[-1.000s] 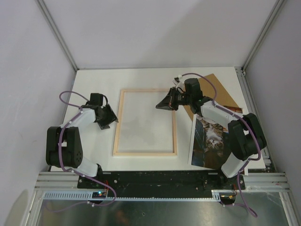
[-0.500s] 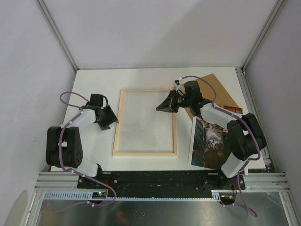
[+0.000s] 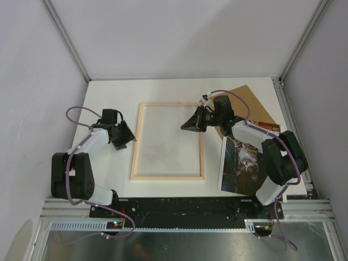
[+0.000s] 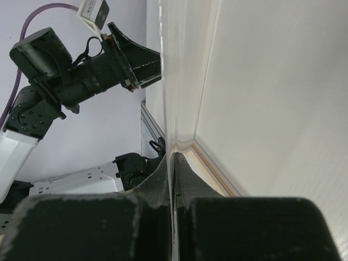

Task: Put the photo into the frame

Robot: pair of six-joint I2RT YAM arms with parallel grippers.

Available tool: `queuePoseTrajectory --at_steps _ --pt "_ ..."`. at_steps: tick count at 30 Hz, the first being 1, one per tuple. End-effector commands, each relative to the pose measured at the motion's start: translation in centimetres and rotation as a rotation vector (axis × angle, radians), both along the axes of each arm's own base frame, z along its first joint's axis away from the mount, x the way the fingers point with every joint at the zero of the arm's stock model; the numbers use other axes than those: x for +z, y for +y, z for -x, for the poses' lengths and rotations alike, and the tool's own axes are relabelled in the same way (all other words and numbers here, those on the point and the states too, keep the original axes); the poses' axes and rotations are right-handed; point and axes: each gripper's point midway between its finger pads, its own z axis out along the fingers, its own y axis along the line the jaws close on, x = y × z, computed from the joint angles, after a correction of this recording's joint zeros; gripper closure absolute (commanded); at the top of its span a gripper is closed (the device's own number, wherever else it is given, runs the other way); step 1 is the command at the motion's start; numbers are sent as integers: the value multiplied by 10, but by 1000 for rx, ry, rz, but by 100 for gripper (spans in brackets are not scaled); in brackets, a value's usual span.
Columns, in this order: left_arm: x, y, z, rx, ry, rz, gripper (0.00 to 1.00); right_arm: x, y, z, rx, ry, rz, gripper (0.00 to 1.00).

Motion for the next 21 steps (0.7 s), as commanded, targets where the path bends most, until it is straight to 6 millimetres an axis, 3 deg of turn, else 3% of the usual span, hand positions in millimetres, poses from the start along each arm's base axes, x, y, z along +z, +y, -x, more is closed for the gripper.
queuePoseTrajectory --at_steps 1,21 --pt "16 9 -5 45 -68 -11 39 28 4 0 14 -78 -64 100" --pt "-9 6 19 62 14 8 41 35 8 -5 9 -80 -104 100"
